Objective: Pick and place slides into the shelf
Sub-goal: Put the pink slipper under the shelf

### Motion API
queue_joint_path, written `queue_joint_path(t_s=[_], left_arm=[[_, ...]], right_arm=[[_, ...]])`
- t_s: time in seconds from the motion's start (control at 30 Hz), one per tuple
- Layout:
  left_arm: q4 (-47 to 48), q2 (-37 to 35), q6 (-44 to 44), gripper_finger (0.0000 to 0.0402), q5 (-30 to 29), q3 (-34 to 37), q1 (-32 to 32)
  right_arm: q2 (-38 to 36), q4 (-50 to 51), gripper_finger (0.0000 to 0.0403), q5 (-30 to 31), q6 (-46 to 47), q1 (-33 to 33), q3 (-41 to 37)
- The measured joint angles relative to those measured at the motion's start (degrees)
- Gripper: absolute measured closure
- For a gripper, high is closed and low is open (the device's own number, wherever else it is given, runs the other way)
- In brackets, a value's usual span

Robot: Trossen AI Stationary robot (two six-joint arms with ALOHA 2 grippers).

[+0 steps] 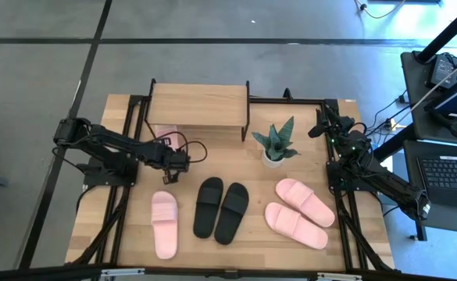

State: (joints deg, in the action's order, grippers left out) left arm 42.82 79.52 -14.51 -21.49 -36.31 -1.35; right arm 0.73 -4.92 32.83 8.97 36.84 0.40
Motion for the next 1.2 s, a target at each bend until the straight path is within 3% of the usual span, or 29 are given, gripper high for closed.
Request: queue_joint_path(t_s=[0.27,0.93,1.2], left_arm=[[-0.38,0.0,7.18,0.0401,-1.7,-5.41,2.2],[2.28,-0.23,29.2,0.0401,-1.41,-5.79,17.31],[4.69,-0.21,26.7,0.0401,-1.35,-5.86,18.04]], right_arm=[[0.0,-0.01,0.0203,0.01,0.0,0.0,0.0],[0.0,-0.01,0.0203,0.01,-0.17,-0.02,0.0],[0.0,-0.01,0.0203,-0.01,-0.06,-0.01,0.01]])
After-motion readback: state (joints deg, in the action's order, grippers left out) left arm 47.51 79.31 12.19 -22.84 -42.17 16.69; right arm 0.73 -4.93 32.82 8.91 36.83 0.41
